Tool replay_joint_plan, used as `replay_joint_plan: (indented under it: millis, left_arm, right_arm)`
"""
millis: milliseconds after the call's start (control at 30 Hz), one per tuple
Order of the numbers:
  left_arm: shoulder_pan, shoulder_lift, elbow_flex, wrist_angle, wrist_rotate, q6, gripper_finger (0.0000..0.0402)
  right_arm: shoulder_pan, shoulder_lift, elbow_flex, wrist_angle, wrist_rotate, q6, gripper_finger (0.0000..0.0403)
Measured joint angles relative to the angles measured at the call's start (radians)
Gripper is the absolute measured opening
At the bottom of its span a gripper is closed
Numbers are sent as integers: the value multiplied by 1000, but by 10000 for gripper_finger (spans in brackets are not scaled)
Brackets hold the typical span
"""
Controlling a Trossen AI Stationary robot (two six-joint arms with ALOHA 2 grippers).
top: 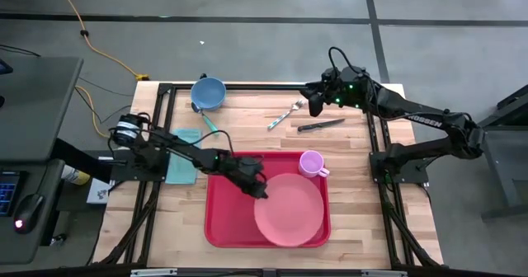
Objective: Set up tray
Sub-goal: Put the pink plate on the red serving tray to the bottom left of the purple mug
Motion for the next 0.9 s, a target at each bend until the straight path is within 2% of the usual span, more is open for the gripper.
replay_joint_plan:
  millis: [100, 400, 900]
  left_arm:
    - [28, 1, 1, -39, -28, 7, 14]
    - [54, 1, 1, -121, 83, 18, 14]
    - [81, 1, 1, -125, 40, 31, 14]
  right_arm:
    - [0, -5, 0, -14, -33, -5, 181]
    - [2, -52, -1, -25, -50, -24, 181]
    - [24, -90, -1, -29, -50, -34, 181]
